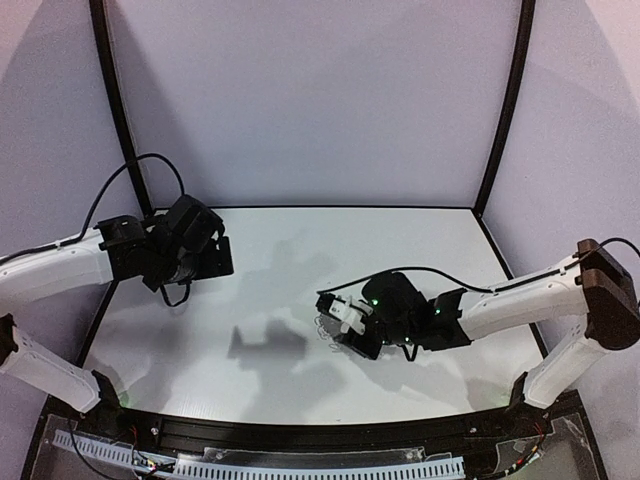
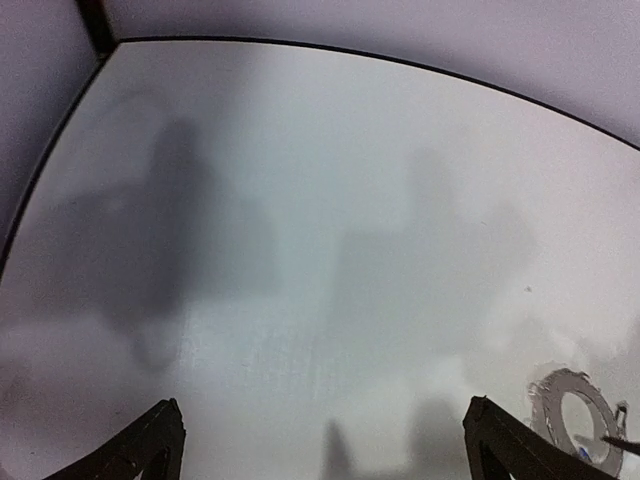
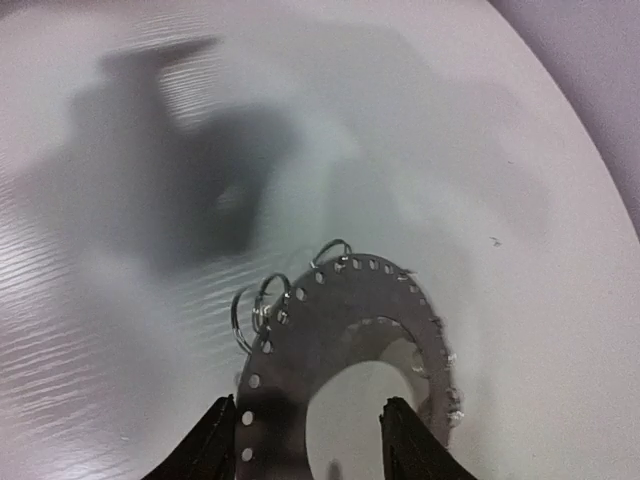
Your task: Put the keys on the keyring
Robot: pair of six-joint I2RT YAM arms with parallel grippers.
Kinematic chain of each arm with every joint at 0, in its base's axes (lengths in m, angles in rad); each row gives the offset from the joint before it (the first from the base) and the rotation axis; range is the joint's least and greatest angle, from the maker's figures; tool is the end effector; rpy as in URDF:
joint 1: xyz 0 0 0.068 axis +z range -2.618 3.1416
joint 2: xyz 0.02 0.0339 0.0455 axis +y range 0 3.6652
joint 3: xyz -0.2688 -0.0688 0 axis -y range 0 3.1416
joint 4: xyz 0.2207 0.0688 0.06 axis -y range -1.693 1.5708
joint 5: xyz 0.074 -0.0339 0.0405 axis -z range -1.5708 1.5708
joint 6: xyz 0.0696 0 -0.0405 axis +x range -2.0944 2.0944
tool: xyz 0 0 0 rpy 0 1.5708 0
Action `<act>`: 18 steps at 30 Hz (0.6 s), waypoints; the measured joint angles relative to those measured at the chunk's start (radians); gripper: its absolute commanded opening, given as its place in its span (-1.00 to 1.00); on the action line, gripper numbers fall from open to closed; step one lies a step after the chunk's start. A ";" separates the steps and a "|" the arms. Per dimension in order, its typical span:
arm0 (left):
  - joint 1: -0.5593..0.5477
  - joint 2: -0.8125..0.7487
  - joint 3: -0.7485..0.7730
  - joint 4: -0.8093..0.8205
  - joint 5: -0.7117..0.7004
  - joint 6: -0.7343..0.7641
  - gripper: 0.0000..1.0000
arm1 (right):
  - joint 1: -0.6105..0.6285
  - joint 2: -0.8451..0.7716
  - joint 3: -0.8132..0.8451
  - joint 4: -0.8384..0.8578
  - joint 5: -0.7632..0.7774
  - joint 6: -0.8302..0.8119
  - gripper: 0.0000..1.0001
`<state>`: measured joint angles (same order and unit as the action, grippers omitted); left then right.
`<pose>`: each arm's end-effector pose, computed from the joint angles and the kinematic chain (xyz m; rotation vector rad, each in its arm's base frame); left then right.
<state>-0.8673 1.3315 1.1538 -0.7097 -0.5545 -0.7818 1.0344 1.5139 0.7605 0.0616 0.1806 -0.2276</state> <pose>0.2014 -0.1808 0.2914 -0.1333 2.2916 -0.1552 0.1725 0.2656 0.1838 -1.2541 1.8793 0.2286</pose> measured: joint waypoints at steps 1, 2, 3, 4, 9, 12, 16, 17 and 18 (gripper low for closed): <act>0.022 -0.023 -0.031 -0.011 -0.042 -0.013 0.97 | 0.030 0.016 0.000 -0.005 -0.014 -0.009 0.53; 0.044 -0.043 -0.054 -0.016 -0.068 -0.020 0.98 | 0.055 0.023 0.000 -0.014 -0.034 -0.011 0.82; 0.063 -0.060 -0.069 -0.016 -0.085 -0.022 0.97 | 0.064 0.021 0.000 -0.016 -0.052 -0.005 0.95; 0.080 -0.078 -0.082 -0.015 -0.100 -0.022 0.97 | 0.074 0.013 0.000 -0.018 -0.075 0.002 0.97; 0.194 -0.214 -0.138 0.031 -0.170 0.011 0.97 | 0.064 -0.130 0.000 -0.025 -0.108 0.029 0.97; 0.304 -0.295 -0.207 0.123 -0.203 0.071 0.97 | -0.080 -0.278 -0.013 -0.040 -0.079 0.084 0.97; 0.472 -0.392 -0.451 0.414 -0.271 0.249 0.97 | -0.478 -0.457 -0.136 0.011 -0.043 0.152 0.97; 0.491 -0.399 -0.492 0.470 -0.279 0.290 0.97 | -0.565 -0.483 -0.167 0.021 -0.023 0.161 0.97; 0.528 -0.412 -0.584 0.608 -0.284 0.352 0.97 | -0.657 -0.502 -0.211 0.050 -0.023 0.177 0.97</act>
<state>-0.3397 0.9199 0.5701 -0.1013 -0.8387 -0.4297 0.3775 1.0119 0.5491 0.1112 0.1581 -0.0505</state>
